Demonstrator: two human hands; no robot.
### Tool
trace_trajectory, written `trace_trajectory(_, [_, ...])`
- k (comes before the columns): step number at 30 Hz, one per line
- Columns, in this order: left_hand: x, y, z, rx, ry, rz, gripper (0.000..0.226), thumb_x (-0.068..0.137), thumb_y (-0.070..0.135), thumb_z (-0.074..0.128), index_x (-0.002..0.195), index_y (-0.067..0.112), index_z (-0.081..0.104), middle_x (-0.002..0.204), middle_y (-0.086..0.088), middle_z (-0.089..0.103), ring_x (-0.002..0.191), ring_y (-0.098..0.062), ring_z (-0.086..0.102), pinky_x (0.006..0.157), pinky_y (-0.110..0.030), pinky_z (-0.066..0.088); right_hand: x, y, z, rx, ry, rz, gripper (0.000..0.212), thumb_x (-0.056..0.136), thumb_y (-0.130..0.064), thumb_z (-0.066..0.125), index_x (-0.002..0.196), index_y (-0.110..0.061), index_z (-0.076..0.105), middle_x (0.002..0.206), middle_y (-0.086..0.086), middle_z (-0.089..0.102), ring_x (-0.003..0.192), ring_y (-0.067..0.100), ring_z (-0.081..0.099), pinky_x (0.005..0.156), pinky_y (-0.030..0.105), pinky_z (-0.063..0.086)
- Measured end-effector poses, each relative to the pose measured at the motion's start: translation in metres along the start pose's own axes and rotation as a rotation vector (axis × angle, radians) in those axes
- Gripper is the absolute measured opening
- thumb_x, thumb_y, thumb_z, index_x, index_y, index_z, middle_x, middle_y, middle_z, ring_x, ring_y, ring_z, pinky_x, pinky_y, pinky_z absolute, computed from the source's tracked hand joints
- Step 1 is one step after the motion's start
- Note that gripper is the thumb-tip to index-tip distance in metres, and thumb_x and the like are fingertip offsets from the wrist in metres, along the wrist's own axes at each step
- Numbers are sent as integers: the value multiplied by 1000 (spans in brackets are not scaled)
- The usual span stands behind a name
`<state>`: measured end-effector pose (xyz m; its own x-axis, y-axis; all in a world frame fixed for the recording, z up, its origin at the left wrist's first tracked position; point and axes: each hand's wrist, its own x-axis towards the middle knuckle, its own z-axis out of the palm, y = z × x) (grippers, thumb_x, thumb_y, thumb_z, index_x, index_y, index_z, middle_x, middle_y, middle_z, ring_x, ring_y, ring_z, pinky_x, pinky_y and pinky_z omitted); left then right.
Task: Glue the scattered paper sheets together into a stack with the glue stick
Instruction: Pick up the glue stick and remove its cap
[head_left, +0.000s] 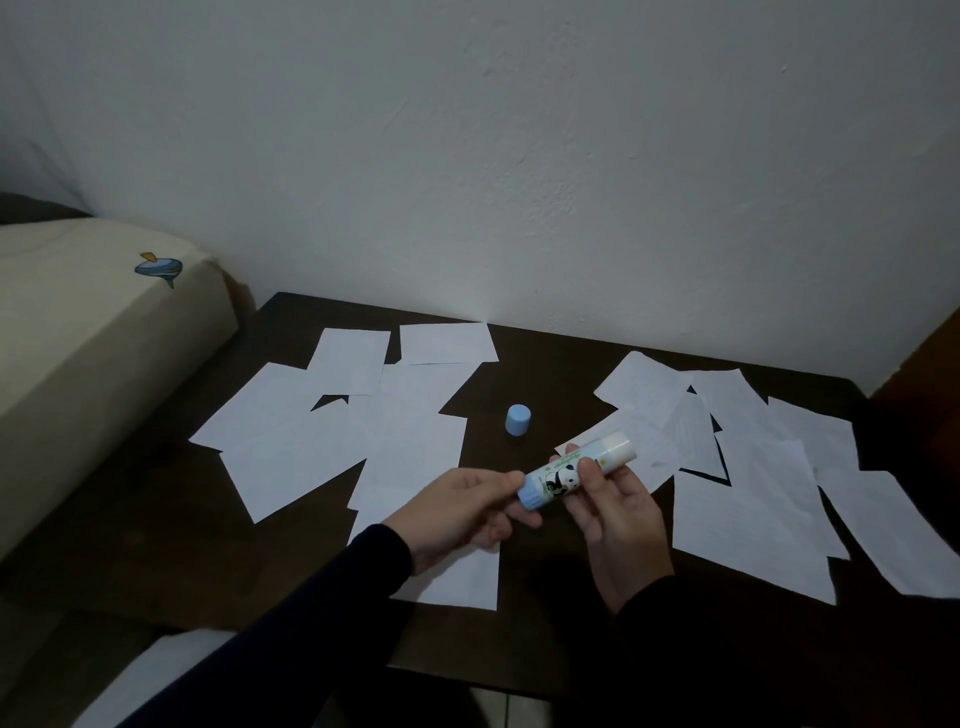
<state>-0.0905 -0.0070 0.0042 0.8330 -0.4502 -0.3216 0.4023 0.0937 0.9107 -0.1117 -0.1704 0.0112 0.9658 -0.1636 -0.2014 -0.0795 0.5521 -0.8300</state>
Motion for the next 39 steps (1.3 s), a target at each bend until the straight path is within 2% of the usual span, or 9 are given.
trace_trajectory(6, [0,-1,-5,125,78,129,25,81,11,72,105,11,65,88,0,72,66,-4,59,56,-17,41,0,0,1,-12,5,3,57,70,-21,67,124,-5,56,113,9,69,106,19,66,77,25,58])
trace_trajectory(11, [-1,0,-1,90,30,33,28,93,28,58,111,9,67,83,1,69,58,-5,44,55,-18,34,0,1,1,-14,11,0,54,71,-22,67,121,-5,58,109,8,71,99,15,69,74,23,57])
trace_trajectory(14, [-2,1,-1,163,55,85,20,91,18,62,109,11,68,77,7,70,60,-2,50,55,-15,37,-1,0,0,-20,-5,-4,48,70,-20,66,116,-9,60,105,5,72,97,13,69,71,21,56])
trace_trajectory(17, [-1,2,-5,185,119,127,28,80,9,74,108,11,68,90,1,73,72,-5,61,57,-15,44,-1,0,0,-67,-11,-11,47,69,-22,67,114,-12,60,108,3,71,100,13,68,73,21,57])
trace_trajectory(23, [-2,1,-1,163,57,23,34,94,35,54,110,9,68,63,8,63,55,-5,43,54,-16,34,0,1,0,-71,14,-19,42,70,-24,66,110,-14,61,103,1,72,97,13,68,78,25,58])
trace_trajectory(26, [-4,3,1,146,29,33,30,98,25,49,114,6,65,69,7,68,55,-4,43,53,-15,34,-1,1,1,-67,4,-29,38,69,-23,66,106,-16,61,99,-1,73,95,12,69,75,22,57])
trace_trajectory(32, [-2,1,-4,167,138,148,31,76,17,76,106,15,68,92,0,73,72,-10,56,58,-17,43,-2,-1,2,-18,0,-14,53,69,-23,67,119,-7,57,111,7,69,106,19,65,78,24,57])
trace_trajectory(35, [-1,0,-1,116,96,65,39,81,36,66,113,15,66,88,-1,71,63,-6,49,57,-19,38,-2,-2,2,-12,5,-13,55,70,-23,66,120,-6,57,111,8,69,106,20,65,80,25,57])
trace_trajectory(39, [0,-1,2,73,65,23,30,98,31,49,106,7,66,82,-5,71,57,-7,43,52,-17,36,-1,-1,2,-14,-14,-12,50,69,-23,67,115,-7,58,112,9,68,107,21,65,81,25,57])
